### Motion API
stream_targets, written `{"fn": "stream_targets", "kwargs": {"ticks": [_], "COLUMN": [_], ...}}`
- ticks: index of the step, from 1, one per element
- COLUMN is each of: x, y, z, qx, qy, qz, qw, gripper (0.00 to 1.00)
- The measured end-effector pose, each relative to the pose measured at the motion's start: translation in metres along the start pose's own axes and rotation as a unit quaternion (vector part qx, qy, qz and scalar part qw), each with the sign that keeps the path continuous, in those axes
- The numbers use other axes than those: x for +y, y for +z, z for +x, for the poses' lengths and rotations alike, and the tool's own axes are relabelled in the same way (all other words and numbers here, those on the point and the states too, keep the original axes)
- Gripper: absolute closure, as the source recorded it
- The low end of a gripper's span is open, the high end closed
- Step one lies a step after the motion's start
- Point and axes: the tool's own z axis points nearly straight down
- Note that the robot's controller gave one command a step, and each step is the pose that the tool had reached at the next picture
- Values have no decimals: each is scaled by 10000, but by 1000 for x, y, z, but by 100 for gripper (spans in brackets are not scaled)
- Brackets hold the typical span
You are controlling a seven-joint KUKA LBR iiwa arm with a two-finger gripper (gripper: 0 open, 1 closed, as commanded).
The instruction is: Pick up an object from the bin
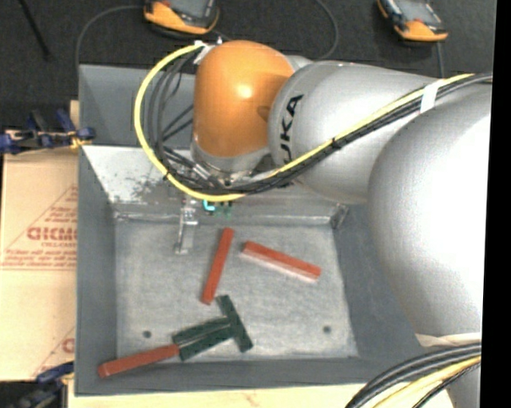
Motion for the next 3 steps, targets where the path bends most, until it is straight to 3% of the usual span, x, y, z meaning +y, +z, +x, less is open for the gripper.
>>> {"fn": "stream_targets", "kwargs": {"ticks": [1, 2, 3], "x": [-76, -62, -64], "y": [115, 83, 84], "z": [10, 15, 10], "qx": [-22, -55, -46], "qy": [-2833, -4450, -5876], "qz": [16, 19, 24], "qw": [9590, 8955, 8092], "gripper": [0, 0, 0]}}
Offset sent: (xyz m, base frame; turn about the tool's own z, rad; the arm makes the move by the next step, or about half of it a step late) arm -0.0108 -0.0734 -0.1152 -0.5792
